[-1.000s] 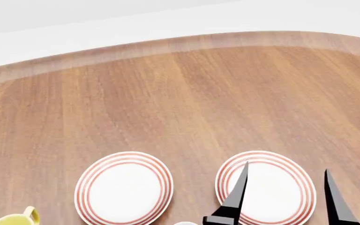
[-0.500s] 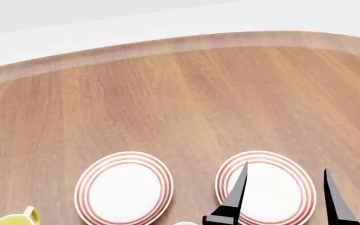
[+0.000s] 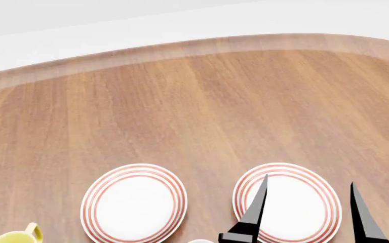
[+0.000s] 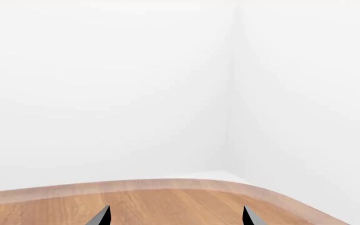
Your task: Put the white mug on the left plate.
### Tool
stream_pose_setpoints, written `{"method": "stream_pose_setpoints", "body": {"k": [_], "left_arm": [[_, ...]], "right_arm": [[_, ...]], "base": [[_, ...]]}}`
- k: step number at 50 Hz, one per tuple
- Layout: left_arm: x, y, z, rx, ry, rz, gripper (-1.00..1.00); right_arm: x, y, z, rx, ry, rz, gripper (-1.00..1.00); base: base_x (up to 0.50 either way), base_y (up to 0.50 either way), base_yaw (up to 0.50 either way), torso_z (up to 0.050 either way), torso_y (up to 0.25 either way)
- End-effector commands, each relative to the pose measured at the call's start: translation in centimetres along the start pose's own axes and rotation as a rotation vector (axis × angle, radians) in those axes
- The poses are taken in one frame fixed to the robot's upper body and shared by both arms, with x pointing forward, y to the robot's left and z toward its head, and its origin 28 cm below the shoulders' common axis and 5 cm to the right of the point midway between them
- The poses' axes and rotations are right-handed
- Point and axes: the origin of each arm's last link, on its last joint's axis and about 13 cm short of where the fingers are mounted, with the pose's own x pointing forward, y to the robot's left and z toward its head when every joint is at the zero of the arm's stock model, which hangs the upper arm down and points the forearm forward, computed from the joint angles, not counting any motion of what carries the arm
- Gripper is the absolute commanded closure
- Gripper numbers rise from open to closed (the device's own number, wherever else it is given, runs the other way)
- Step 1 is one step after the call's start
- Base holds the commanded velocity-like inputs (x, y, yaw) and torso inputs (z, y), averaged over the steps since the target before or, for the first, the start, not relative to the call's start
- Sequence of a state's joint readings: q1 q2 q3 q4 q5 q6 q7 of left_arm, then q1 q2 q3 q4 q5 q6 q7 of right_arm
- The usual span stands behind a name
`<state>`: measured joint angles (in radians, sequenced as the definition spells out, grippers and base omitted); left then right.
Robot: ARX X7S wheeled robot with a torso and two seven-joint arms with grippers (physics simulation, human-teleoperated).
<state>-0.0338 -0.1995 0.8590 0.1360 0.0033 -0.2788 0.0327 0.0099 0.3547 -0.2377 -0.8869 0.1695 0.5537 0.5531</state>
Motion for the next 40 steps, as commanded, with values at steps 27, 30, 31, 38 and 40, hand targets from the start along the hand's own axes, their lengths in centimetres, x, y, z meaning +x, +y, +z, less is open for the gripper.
{"method": "stream_pose_setpoints", "body": {"k": [27,30,31,38,40], "left_arm": [[-0.3,5.7,7.3,-0.056,-0.179,0.147,1.00],[-0.1,6.4,7.5,-0.064,-0.183,0.169,1.00],[-0.1,6.7,7.7,-0.068,-0.184,0.179,1.00],[0.2,8.1,7.6,-0.065,-0.180,0.234,1.00],[0.3,8.6,7.5,-0.073,-0.178,0.250,1.00]], "right_arm": [[-0.1,0.0,0.2,-0.001,-0.005,0.000,-1.00],[0.0,0.0,0.2,-0.001,-0.005,0.001,-1.00],[0.0,0.0,0.2,-0.001,-0.005,0.001,-1.00],[0.0,0.0,0.2,-0.001,-0.006,0.001,-1.00],[0.0,0.0,0.2,-0.001,-0.005,0.001,-1.00]], "base": [[0.00,0.00,0.00,0.000,0.000],[0.00,0.00,0.00,0.000,0.000],[0.00,0.00,0.00,0.000,0.000],[0.00,0.00,0.00,0.000,0.000],[0.00,0.00,0.00,0.000,0.000]]}}
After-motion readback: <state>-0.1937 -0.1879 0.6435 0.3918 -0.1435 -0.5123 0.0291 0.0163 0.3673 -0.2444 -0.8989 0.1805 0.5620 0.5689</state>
